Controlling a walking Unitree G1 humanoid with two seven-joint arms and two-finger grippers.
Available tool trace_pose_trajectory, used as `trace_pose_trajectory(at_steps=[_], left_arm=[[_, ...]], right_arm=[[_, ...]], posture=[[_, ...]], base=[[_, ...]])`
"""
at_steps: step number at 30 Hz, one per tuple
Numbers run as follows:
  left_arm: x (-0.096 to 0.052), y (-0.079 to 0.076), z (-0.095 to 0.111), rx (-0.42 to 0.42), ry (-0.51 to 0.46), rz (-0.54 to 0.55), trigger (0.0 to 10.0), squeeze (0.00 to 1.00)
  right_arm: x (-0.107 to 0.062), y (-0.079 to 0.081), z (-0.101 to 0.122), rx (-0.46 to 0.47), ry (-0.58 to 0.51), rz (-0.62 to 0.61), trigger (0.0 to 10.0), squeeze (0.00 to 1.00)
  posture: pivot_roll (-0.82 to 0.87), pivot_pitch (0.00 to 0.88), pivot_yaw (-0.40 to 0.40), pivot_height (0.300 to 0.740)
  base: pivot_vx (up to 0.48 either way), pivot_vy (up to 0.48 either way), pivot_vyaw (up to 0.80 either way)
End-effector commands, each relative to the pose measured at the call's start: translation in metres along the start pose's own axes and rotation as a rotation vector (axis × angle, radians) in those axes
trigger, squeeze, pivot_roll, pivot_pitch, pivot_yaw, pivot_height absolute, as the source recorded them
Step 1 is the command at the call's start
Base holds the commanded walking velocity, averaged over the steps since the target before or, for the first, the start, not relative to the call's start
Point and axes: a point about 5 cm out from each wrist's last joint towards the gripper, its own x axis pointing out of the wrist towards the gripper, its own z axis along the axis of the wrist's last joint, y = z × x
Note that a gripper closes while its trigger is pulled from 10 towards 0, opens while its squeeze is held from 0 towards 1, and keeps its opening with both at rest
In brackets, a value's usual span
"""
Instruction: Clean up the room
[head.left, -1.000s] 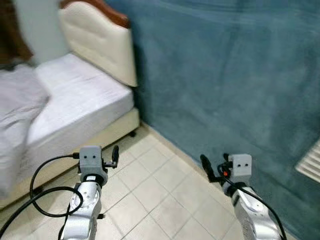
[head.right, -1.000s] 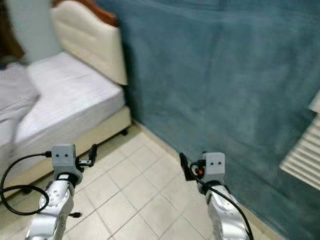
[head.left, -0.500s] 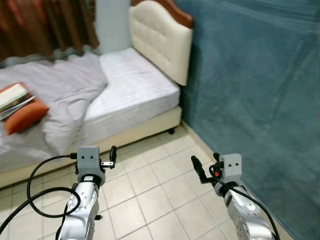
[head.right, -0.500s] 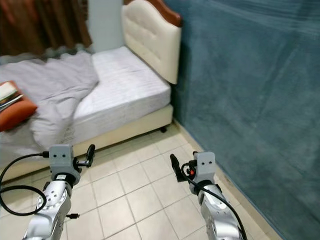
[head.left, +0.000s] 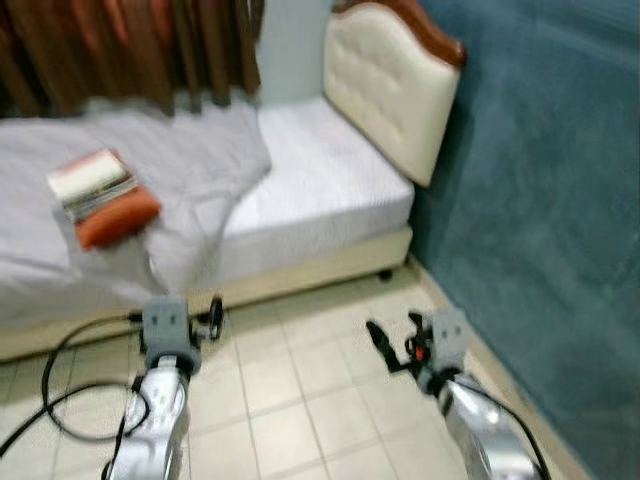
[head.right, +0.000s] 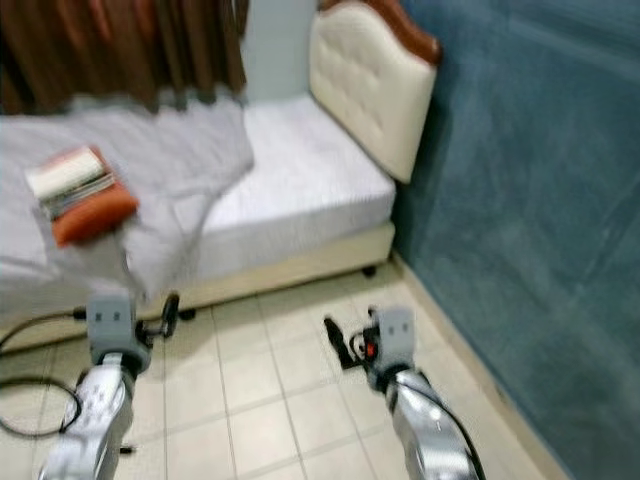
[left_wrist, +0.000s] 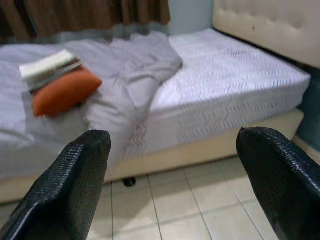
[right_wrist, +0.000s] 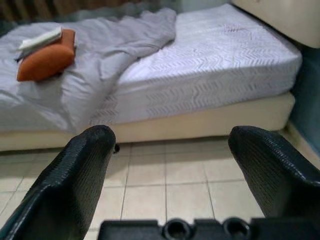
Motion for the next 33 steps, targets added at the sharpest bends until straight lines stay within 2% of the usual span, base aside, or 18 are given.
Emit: trace_pose_trajectory(at_steps=[1, 7, 12, 33], left_arm=[[0.0034, -0.0052, 0.0036, -0.02, -0.009, -0.013, 10.0, 0.0], [0.006, -0.004, 0.0053, -0.021, -0.011, -0.013, 10.0, 0.0], [0.0065, -0.0022, 0.0048, -0.033, -0.007, -0.009, 10.0, 0.0], [0.0052, -0.0062, 0.0023, -0.034, 0.004, -0.057, 10.0, 0.0]], right_arm=[[0.0, -0.0087, -0.0005, -0.021, 0.016, -0.03, 10.0, 0.0], [0.0042, -0.0076, 0.0013, -0.025, 0.013, -0.031, 10.0, 0.0], [0.0049, -0.0078, 0.0022, -0.015, 0.005, -0.037, 10.0, 0.0], [0.0057, -0.005, 0.0011, 0.0, -0.003, -0.041, 10.0, 0.0]], posture=[[-0.02, 0.0, 0.003, 0.74], [-0.02, 0.0, 0.004, 0.74], [-0.02, 0.0, 0.003, 0.74], [-0.02, 0.0, 0.003, 0.74]], base=[[0.469, 0.0, 0.0], [0.469, 0.0, 0.0], [0.469, 0.0, 0.59], [0.461, 0.0, 0.0]])
